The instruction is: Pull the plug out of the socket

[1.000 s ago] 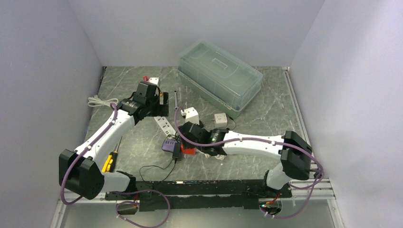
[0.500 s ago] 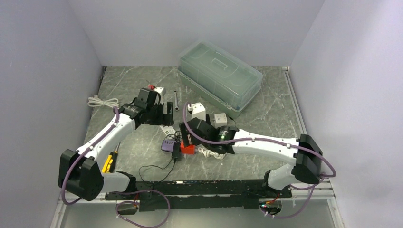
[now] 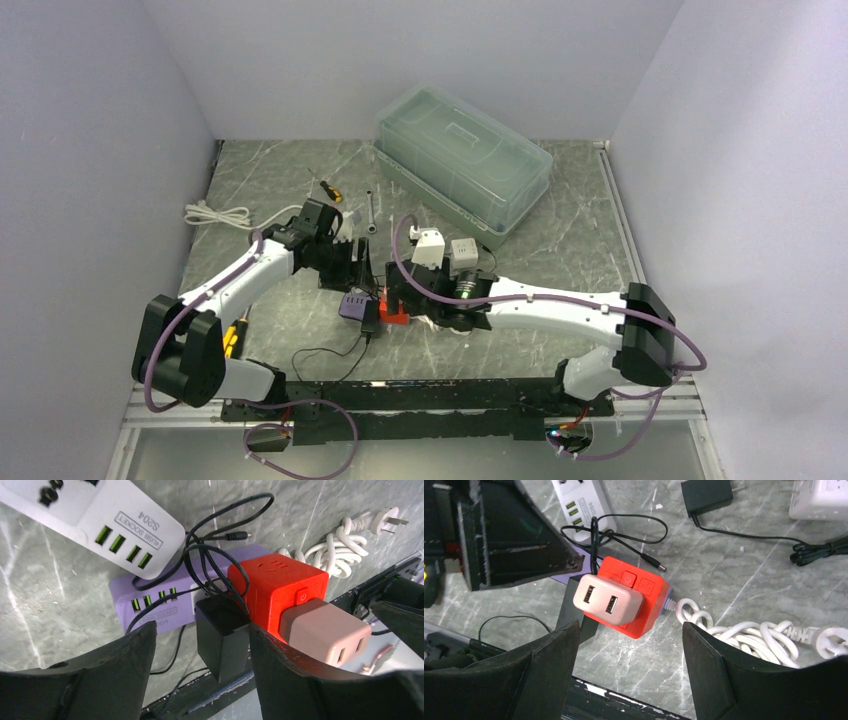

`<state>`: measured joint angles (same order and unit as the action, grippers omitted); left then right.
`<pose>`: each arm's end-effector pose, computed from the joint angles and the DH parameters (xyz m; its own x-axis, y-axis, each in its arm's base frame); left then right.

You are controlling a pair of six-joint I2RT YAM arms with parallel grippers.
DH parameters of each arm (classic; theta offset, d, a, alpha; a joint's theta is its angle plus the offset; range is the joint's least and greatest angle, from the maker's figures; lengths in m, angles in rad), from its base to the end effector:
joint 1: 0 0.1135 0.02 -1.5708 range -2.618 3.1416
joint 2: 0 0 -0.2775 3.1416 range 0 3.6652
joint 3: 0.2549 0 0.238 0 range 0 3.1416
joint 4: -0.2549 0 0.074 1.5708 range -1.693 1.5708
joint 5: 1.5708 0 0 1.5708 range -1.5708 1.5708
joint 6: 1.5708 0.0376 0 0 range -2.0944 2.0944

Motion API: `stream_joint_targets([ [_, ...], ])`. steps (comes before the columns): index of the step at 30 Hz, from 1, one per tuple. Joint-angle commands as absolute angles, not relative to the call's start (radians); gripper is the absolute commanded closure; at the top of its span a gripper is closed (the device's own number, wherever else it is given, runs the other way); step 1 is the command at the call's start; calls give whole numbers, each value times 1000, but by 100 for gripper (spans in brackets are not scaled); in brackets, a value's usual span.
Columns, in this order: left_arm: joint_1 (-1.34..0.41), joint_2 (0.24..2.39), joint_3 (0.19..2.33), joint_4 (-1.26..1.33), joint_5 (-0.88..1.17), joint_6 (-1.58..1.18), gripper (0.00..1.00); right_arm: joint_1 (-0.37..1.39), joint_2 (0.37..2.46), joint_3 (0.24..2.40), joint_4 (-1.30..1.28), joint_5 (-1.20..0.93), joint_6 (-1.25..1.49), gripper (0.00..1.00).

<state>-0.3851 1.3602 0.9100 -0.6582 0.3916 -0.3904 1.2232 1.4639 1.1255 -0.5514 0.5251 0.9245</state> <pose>0.2207 -0.1050 0.2413 -0.9592 0.0093 -0.2825 0.1514 0.8609 -0.4857 0.1181 0.2706 0.2868 -0.7230 0.0323 -0.6901 -0.2139 0.9394 0.2680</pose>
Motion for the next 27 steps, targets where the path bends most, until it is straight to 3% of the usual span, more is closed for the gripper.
stream_joint_targets([
  [1,-377,1347,892,-676,465,-415,30,1230,1518,1205,-583,564,989,23],
  [13,-377,1381,885,-681,519,-407,42,1241,1655,1359,-696,617,1003,26],
  [27,-395,1456,888,-692,537,-395,52,1241,1701,1378,-692,616,1010,37],
])
